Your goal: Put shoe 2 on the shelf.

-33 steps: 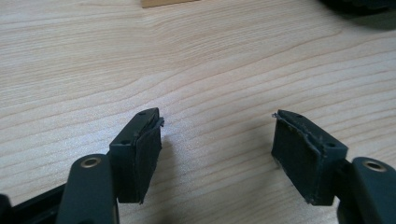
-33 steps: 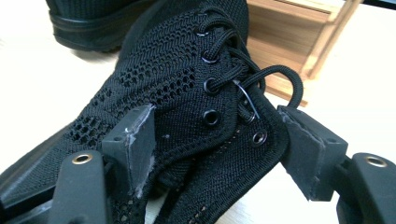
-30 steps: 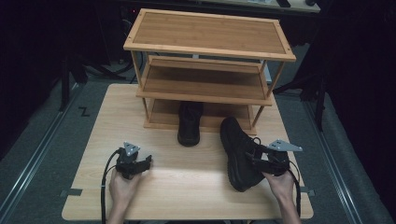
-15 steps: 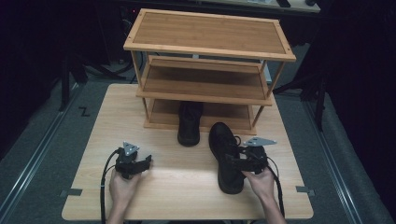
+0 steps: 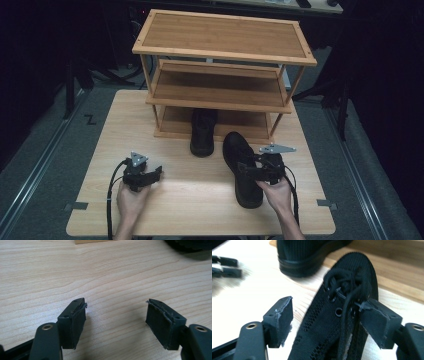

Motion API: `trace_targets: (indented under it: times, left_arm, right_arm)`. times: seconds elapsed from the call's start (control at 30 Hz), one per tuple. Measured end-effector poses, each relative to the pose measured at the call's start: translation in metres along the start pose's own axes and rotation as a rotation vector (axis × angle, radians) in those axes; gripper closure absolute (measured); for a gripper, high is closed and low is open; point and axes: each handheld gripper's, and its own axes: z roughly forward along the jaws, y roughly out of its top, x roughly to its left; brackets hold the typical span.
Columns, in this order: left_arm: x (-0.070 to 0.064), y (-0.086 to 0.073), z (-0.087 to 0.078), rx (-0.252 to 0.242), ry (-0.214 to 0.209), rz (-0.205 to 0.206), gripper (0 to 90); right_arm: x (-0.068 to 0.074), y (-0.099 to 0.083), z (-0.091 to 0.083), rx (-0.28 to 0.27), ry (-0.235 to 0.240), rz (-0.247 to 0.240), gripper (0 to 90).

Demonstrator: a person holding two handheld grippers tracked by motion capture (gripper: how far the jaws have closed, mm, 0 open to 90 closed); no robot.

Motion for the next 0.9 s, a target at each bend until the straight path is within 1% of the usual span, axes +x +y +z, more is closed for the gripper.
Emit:
trace_targets:
  times: [0.03, 0.07, 0.1, 0.13, 0.2, 0.27, 0.3, 0.37, 0.47, 0.5, 0.57, 0.63, 0.67, 0.7, 0.73, 0.77, 0.83, 0.87, 0.9]
  left_arm:
    - [0.0, 0.0, 0.0, -0.001, -0.002, -0.001, 32.2]
    - [0.0, 0.0, 0.0, -0.001, -0.002, -0.001, 32.2]
    - [0.0, 0.0, 0.0, -0.001, -0.003, -0.001, 32.2]
    - [0.0, 0.0, 0.0, -0.001, -0.003, -0.002, 32.2]
    - [0.001, 0.0, 0.0, -0.002, -0.004, -0.004, 32.1]
    - [0.001, 0.0, 0.0, -0.004, -0.007, -0.008, 32.0]
    - [0.001, 0.0, 0.0, -0.004, -0.01, -0.01, 32.0]
    - [0.001, 0.0, 0.0, -0.004, -0.01, -0.011, 32.0]
    - [0.001, 0.0, 0.0, -0.004, -0.01, -0.01, 31.9]
    - [0.001, 0.0, 0.0, -0.004, -0.01, -0.01, 31.9]
    - [0.001, 0.0, 0.0, -0.004, -0.01, -0.01, 31.9]
    - [0.001, 0.0, 0.0, -0.004, -0.01, -0.01, 31.9]
    - [0.001, 0.0, 0.0, -0.004, -0.01, -0.01, 31.9]
    - [0.001, 0.0, 0.0, -0.004, -0.01, -0.01, 31.9]
    - [0.001, 0.0, 0.0, -0.004, -0.01, -0.01, 31.9]
    - [0.001, 0.0, 0.0, -0.004, -0.009, -0.009, 31.9]
    - [0.001, 0.0, 0.0, -0.004, -0.009, -0.008, 31.9]
    - [0.001, 0.0, 0.0, -0.004, -0.009, -0.008, 31.9]
    - [0.001, 0.0, 0.0, -0.004, -0.009, -0.009, 31.9]
  right_arm:
    - [-0.001, 0.003, -0.003, -0.01, 0.012, 0.008, 26.0]
    - [-0.001, 0.003, -0.003, -0.01, 0.012, 0.008, 26.0]
    - [-0.003, 0.004, -0.005, -0.018, 0.023, 0.014, 27.9]
    - [-0.004, 0.004, -0.006, -0.025, 0.02, 0.013, 32.1]
    - [-0.004, 0.007, -0.011, -0.038, -0.006, -0.014, 38.7]
    - [-0.005, 0.01, -0.014, -0.048, -0.012, -0.018, 40.4]
    - [-0.008, 0.013, -0.017, -0.06, -0.028, -0.015, 42.8]
    - [-0.012, 0.016, -0.017, -0.052, -0.044, -0.014, 44.1]
    - [-0.016, 0.017, -0.017, -0.042, -0.048, -0.011, 46.6]
    - [-0.018, 0.015, -0.016, -0.047, -0.05, -0.014, 53.2]
    - [-0.019, 0.014, -0.015, -0.047, -0.052, -0.016, 54.7]
    - [-0.025, 0.01, -0.008, -0.025, -0.049, -0.013, 57.4]
    - [-0.025, 0.01, -0.008, -0.025, -0.049, -0.013, 57.4]
    - [-0.029, 0.007, -0.006, -0.014, -0.029, 0.001, 59.2]
    - [-0.029, 0.007, -0.006, -0.014, -0.029, 0.001, 59.2]
    - [-0.03, 0.004, -0.004, -0.002, -0.035, 0.0, 61.0]
    - [-0.03, 0.002, -0.002, 0.008, -0.036, 0.029, 62.6]
    - [-0.03, 0.002, -0.002, 0.008, -0.036, 0.029, 62.6]
    - [-0.03, 0.001, 0.0, 0.022, -0.025, 0.039, 65.1]
